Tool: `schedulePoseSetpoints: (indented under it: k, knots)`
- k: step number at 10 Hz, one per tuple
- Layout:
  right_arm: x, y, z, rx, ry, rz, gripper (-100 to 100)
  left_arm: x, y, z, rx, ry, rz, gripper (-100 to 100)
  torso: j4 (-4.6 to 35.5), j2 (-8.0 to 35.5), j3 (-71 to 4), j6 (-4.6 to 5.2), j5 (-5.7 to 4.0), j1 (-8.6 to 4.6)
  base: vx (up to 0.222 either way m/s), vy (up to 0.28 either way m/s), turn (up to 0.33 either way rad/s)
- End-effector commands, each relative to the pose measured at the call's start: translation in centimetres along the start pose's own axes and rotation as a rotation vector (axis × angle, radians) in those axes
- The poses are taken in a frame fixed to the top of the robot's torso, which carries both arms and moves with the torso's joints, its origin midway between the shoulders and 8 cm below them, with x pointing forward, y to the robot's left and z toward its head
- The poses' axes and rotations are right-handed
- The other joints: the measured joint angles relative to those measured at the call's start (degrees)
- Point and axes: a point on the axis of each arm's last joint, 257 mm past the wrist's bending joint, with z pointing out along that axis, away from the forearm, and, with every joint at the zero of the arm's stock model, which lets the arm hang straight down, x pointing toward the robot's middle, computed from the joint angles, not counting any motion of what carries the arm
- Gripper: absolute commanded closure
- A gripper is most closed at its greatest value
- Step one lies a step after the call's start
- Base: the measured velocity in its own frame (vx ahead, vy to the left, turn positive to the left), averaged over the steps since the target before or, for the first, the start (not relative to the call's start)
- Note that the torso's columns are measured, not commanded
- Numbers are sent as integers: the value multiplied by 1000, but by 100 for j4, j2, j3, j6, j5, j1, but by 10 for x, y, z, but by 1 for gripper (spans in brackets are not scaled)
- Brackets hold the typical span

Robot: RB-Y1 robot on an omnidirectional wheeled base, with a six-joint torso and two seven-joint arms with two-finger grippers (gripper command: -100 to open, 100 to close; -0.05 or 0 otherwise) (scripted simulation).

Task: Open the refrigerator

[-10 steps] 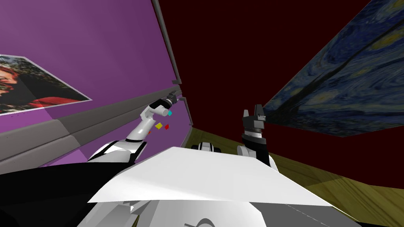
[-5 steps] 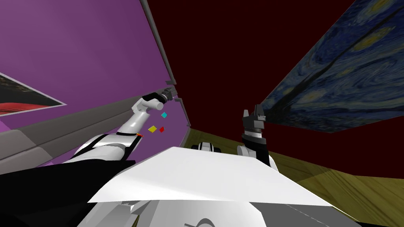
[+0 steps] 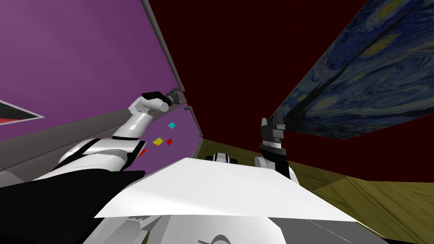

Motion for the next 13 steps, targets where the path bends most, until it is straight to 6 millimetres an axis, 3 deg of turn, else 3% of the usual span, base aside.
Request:
schedulePoseSetpoints:
  k: [1,5,7,8,9,10,11,12,13]
  knots:
    - [0,0,0,0,0,0,0,-31,-15,-1,-38,-49,-21,-100,-1,-2,-1,0,-1,-2,32,-35,-62]
    - [0,0,0,0,0,0,0,-60,-34,-8,-64,-92,-44,-100,18,-51,-46,13,-23,26,15,-35,-46]
    - [0,0,0,0,0,0,0,-59,-32,-7,-68,-90,-45,-100,-4,-24,-19,4,0,14,24,5,-11]
    - [0,0,0,0,0,0,0,-91,-42,-11,-49,-148,-32,-100,-9,-12,-10,7,6,13,-102,36,-358]
    - [0,0,0,0,0,0,0,-103,-31,-11,-70,-170,-47,-100,-3,13,3,12,9,26,-120,60,-334]
    - [0,0,0,0,0,0,0,-129,-43,-17,-46,-218,-27,-100,-1,10,6,9,6,16,-138,78,-391]
    - [0,0,0,0,0,0,0,-137,-35,-17,-61,-234,-38,-100,4,6,2,8,-1,15,-142,70,-335]
    - [0,0,0,0,0,0,0,-166,-44,-25,-44,-287,-23,-100,-1,-3,-2,1,1,6,-166,70,-381]
    - [0,0,0,0,0,0,0,-182,-27,-27,-75,-317,-45,-100,8,-6,-10,4,-13,10,-150,43,-388]
